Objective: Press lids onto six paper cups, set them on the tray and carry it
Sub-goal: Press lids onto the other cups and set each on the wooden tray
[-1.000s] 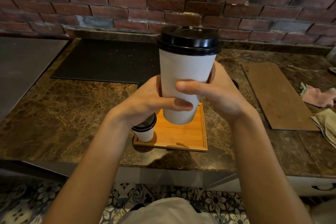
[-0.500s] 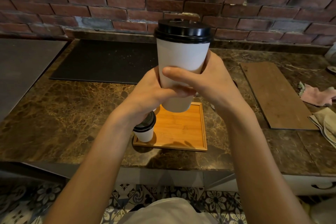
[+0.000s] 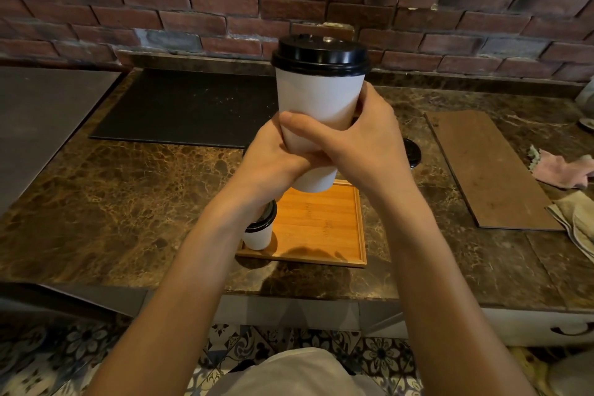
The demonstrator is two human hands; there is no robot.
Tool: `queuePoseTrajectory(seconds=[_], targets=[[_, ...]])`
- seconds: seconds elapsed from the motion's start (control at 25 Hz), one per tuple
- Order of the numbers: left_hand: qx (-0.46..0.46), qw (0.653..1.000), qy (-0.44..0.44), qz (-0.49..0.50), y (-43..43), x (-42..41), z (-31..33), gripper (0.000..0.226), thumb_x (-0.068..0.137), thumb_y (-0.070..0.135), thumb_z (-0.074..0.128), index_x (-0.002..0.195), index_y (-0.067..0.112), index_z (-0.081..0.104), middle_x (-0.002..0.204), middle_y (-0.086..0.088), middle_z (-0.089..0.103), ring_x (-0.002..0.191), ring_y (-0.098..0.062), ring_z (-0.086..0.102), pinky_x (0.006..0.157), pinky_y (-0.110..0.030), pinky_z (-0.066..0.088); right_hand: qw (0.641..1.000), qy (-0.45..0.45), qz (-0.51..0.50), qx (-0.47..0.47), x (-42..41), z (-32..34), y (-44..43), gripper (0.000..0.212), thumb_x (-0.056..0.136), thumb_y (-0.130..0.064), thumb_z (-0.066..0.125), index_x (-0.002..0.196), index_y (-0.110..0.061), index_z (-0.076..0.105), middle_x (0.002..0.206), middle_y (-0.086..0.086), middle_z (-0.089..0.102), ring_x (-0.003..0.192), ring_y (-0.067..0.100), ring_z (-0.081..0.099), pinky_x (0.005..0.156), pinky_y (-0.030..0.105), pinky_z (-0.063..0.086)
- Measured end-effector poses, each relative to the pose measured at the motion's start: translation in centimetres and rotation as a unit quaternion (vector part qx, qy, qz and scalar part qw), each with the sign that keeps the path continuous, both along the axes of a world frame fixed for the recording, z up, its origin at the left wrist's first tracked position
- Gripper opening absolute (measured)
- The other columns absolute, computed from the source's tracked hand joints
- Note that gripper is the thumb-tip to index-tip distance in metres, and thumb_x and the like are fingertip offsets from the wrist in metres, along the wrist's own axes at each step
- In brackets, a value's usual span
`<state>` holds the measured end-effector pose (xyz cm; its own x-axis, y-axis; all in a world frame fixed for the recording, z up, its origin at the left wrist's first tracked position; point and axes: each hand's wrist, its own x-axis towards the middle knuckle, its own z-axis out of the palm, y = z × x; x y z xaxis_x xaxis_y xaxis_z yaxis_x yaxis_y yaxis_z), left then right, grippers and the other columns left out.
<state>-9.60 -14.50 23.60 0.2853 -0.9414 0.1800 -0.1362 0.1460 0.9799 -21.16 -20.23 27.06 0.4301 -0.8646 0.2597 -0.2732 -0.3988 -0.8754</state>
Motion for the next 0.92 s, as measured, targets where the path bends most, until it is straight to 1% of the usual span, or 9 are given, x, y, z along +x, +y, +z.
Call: queuePoseTrajectory(seconds=[0.08,0.2,0.32,0.4,0.52,0.6,0.72,0.8,0.92], targets=[[0.012,1.000,-0.008,-0.008,0.0,0.3,0.2,0.060,0.075,0.004,0.074,0.129,0.012,0.049,0.115,-0.001,0.065,0.102,-0.010,0.065,0.083,-0.025,0.055,1.000,-0.022,0.017,0.013,-0.3,0.2,-0.2,0.066,0.067,-0.051,0.084,0.120,-0.026,0.054,0.109,-0.013,0.062,0.100,0.005,0.061,0.084,0.037,0.058],[0.015,0.999,-0.015,-0.027,0.1,0.3,0.5,0.059,0.077,0.013,0.075,0.129,0.016,0.048,0.115,0.002,0.064,0.102,-0.007,0.064,0.081,-0.019,0.054,0.998,-0.042,0.037,0.025,-0.7,0.3,-0.6,0.062,0.067,-0.049,0.085,0.117,-0.028,0.055,0.108,-0.013,0.064,0.100,0.004,0.063,0.083,0.035,0.059],[0.015,0.998,0.000,-0.063,0.3,0.3,1.0,0.053,0.074,0.017,0.076,0.122,0.018,0.055,0.108,0.005,0.067,0.100,-0.008,0.065,0.077,-0.017,0.053,0.994,-0.063,0.071,0.056,-1.2,0.2,-1.0,0.067,0.067,-0.046,0.084,0.123,-0.024,0.057,0.111,-0.011,0.066,0.101,0.005,0.065,0.080,0.030,0.058],[0.017,0.995,0.013,-0.095,0.6,0.4,1.3,0.051,0.073,0.019,0.074,0.121,0.021,0.056,0.106,0.007,0.068,0.101,-0.010,0.065,0.079,-0.020,0.053,0.987,-0.081,0.107,0.083,-1.6,0.1,-1.1,0.064,0.068,-0.043,0.083,0.123,-0.023,0.058,0.109,-0.010,0.068,0.100,0.006,0.067,0.076,0.025,0.057],[0.012,0.987,0.035,-0.153,1.1,0.7,1.6,0.051,0.075,0.015,0.075,0.120,0.028,0.055,0.110,0.009,0.068,0.105,-0.011,0.063,0.081,-0.019,0.051,0.972,-0.115,0.169,0.116,-2.2,0.2,-1.4,0.058,0.071,-0.036,0.081,0.122,-0.019,0.060,0.108,-0.005,0.071,0.102,0.012,0.068,0.078,0.024,0.055],[0.012,0.982,0.054,-0.183,1.4,0.7,1.8,0.050,0.073,0.017,0.073,0.118,0.032,0.056,0.110,0.012,0.067,0.107,-0.009,0.062,0.082,-0.017,0.050,0.963,-0.129,0.201,0.127,-2.6,0.2,-1.4,0.055,0.069,-0.037,0.077,0.119,-0.019,0.061,0.106,-0.005,0.072,0.102,0.014,0.069,0.079,0.024,0.054],[0.015,0.975,0.067,-0.211,1.7,0.6,1.7,0.050,0.072,0.019,0.069,0.118,0.033,0.056,0.111,0.012,0.067,0.109,-0.010,0.061,0.084,-0.019,0.050,0.956,-0.116,0.230,0.138,-2.8,0.3,-1.4,0.055,0.069,-0.040,0.072,0.119,-0.020,0.060,0.107,-0.004,0.071,0.104,0.019,0.068,0.081,0.029,0.055],[0.011,0.975,0.074,-0.208,1.8,0.6,1.6,0.050,0.070,0.020,0.070,0.116,0.035,0.057,0.111,0.012,0.067,0.109,-0.012,0.061,0.085,-0.021,0.050,0.959,-0.097,0.232,0.131,-2.9,0.3,-1.3,0.054,0.069,-0.042,0.072,0.118,-0.022,0.060,0.107,-0.005,0.071,0.104,0.018,0.068,0.081,0.031,0.056],[0.007,0.977,0.084,-0.195,1.9,0.6,1.7,0.047,0.070,0.020,0.069,0.113,0.037,0.058,0.107,0.015,0.068,0.106,-0.009,0.063,0.082,-0.020,0.051,0.963,-0.087,0.219,0.129,-2.7,0.6,-1.0,0.052,0.072,-0.038,0.075,0.119,-0.023,0.060,0.108,-0.005,0.071,0.103,0.014,0.068,0.079,0.027,0.056]])
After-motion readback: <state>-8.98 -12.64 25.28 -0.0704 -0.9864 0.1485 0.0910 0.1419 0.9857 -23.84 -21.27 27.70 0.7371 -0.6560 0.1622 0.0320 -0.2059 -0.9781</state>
